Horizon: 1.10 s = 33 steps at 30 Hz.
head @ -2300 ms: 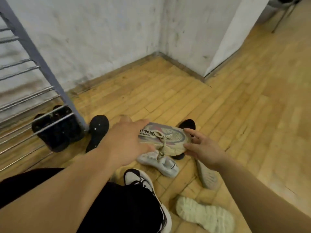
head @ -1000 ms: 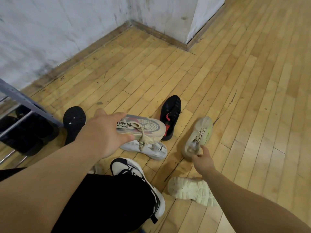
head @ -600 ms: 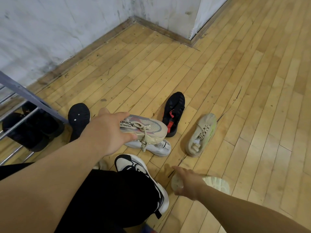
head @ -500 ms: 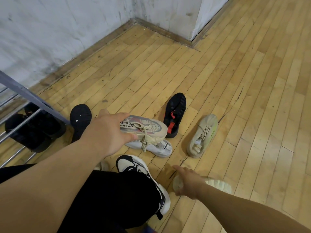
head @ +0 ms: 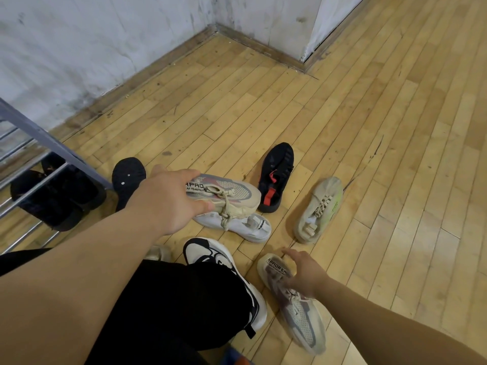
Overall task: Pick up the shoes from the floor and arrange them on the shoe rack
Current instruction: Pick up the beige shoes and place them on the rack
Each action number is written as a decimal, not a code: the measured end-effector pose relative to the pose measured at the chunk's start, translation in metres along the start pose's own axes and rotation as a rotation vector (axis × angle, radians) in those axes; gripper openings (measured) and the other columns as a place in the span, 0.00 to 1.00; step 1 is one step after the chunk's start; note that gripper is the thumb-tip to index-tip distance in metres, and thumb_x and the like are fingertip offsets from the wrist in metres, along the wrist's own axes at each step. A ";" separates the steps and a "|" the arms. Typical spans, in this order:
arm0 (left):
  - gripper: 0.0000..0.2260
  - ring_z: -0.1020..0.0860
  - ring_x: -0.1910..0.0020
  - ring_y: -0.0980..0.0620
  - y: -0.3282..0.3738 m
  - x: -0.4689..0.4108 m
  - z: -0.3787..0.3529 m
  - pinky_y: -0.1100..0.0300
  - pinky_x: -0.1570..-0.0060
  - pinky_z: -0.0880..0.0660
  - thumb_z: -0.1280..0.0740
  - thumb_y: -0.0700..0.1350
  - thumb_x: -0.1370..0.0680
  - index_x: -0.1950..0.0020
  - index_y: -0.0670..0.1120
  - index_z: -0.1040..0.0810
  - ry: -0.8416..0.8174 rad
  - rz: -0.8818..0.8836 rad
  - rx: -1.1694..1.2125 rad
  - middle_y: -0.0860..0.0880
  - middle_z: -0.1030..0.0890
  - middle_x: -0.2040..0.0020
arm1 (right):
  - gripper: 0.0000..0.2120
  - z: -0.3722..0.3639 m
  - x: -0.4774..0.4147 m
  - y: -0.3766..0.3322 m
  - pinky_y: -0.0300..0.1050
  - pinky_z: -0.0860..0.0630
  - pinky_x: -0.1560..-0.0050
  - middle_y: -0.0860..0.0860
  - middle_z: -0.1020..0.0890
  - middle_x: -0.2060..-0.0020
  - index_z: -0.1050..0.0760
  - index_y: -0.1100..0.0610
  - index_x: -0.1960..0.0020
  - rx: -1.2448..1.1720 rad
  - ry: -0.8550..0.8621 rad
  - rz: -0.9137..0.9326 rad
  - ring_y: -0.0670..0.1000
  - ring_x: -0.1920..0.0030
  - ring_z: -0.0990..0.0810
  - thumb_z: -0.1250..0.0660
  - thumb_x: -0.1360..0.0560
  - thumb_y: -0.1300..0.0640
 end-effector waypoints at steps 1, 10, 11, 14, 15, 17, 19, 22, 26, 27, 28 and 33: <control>0.38 0.27 0.40 0.46 0.000 0.001 0.000 0.50 0.36 0.27 0.25 0.65 0.29 0.22 0.61 0.33 -0.001 0.001 0.000 0.50 0.36 0.40 | 0.45 -0.005 0.000 0.002 0.47 0.26 0.37 0.53 0.29 0.32 0.40 0.42 0.21 -0.010 -0.013 -0.017 0.56 0.34 0.26 0.23 0.33 0.45; 0.38 0.26 0.41 0.46 -0.010 0.004 0.002 0.51 0.36 0.27 0.23 0.64 0.30 0.23 0.61 0.32 0.007 0.012 0.015 0.49 0.34 0.40 | 0.35 -0.012 -0.015 -0.014 0.30 0.24 0.55 0.53 0.26 0.32 0.36 0.50 0.21 -0.242 -0.086 0.009 0.49 0.41 0.22 0.26 0.24 0.56; 0.38 0.26 0.40 0.46 -0.011 0.004 0.002 0.52 0.36 0.28 0.23 0.63 0.31 0.23 0.61 0.32 0.005 0.014 0.017 0.49 0.34 0.40 | 0.32 -0.009 -0.015 -0.018 0.32 0.22 0.56 0.52 0.24 0.35 0.34 0.48 0.23 -0.275 -0.087 0.003 0.51 0.44 0.19 0.26 0.23 0.55; 0.39 0.27 0.40 0.46 -0.014 0.005 0.002 0.54 0.37 0.30 0.22 0.63 0.31 0.22 0.60 0.31 0.005 0.020 0.028 0.50 0.36 0.40 | 0.26 -0.007 -0.019 -0.026 0.47 0.22 0.41 0.50 0.22 0.35 0.29 0.41 0.27 -0.279 -0.107 -0.011 0.57 0.39 0.19 0.27 0.23 0.49; 0.39 0.27 0.39 0.46 -0.015 0.005 0.002 0.54 0.38 0.31 0.22 0.62 0.31 0.22 0.60 0.31 0.004 0.024 0.030 0.50 0.36 0.41 | 0.24 -0.010 -0.020 -0.029 0.45 0.23 0.39 0.49 0.23 0.33 0.28 0.40 0.28 -0.262 -0.137 0.010 0.54 0.37 0.20 0.28 0.22 0.50; 0.39 0.27 0.38 0.45 -0.018 0.006 0.002 0.55 0.39 0.32 0.21 0.62 0.31 0.22 0.60 0.31 0.002 0.031 0.028 0.50 0.38 0.41 | 0.22 -0.018 -0.022 -0.036 0.40 0.28 0.36 0.48 0.24 0.29 0.26 0.43 0.29 -0.220 -0.174 0.050 0.49 0.34 0.24 0.29 0.22 0.52; 0.40 0.27 0.36 0.44 -0.020 0.007 0.002 0.54 0.37 0.31 0.21 0.62 0.32 0.22 0.59 0.31 0.002 0.034 0.034 0.50 0.38 0.40 | 0.21 -0.021 -0.022 -0.042 0.38 0.32 0.37 0.47 0.25 0.29 0.26 0.45 0.29 -0.218 -0.174 0.056 0.48 0.34 0.26 0.30 0.21 0.53; 0.40 0.27 0.37 0.45 -0.023 0.008 0.002 0.54 0.38 0.31 0.21 0.61 0.32 0.22 0.59 0.31 0.002 0.040 0.055 0.50 0.37 0.39 | 0.22 -0.020 -0.024 -0.044 0.36 0.32 0.43 0.50 0.23 0.32 0.27 0.45 0.28 -0.205 -0.176 0.043 0.48 0.39 0.24 0.31 0.21 0.54; 0.40 0.27 0.40 0.47 -0.029 0.010 0.003 0.56 0.39 0.31 0.20 0.61 0.32 0.23 0.59 0.30 0.003 0.041 0.105 0.48 0.35 0.35 | 0.21 -0.011 -0.022 -0.046 0.38 0.33 0.36 0.48 0.24 0.31 0.27 0.43 0.28 -0.120 -0.160 0.071 0.50 0.32 0.26 0.33 0.20 0.52; 0.40 0.28 0.41 0.48 -0.030 0.011 0.003 0.56 0.39 0.30 0.20 0.61 0.32 0.23 0.60 0.30 0.005 0.037 0.112 0.48 0.35 0.35 | 0.21 -0.010 -0.021 -0.048 0.40 0.33 0.33 0.47 0.25 0.30 0.26 0.43 0.28 -0.088 -0.165 0.081 0.50 0.30 0.27 0.33 0.20 0.52; 0.40 0.28 0.42 0.49 -0.033 0.012 0.004 0.56 0.38 0.30 0.20 0.61 0.32 0.23 0.60 0.30 0.008 0.037 0.118 0.48 0.34 0.35 | 0.20 -0.010 -0.019 -0.051 0.41 0.34 0.30 0.47 0.26 0.28 0.27 0.43 0.28 -0.052 -0.175 0.093 0.50 0.29 0.28 0.34 0.19 0.51; 0.39 0.26 0.43 0.52 -0.046 0.027 0.017 0.58 0.37 0.28 0.20 0.61 0.33 0.24 0.60 0.29 0.085 0.037 0.189 0.50 0.33 0.38 | 0.21 0.005 -0.002 -0.089 0.40 0.34 0.33 0.48 0.25 0.28 0.30 0.42 0.25 0.081 -0.200 0.193 0.51 0.28 0.28 0.39 0.18 0.51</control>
Point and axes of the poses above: each hand's wrist, its own x-axis away from the middle knuckle, its own z-axis out of the back of the hand, y = z × x, the point moved 6 cm from there along -x, towards the middle knuckle
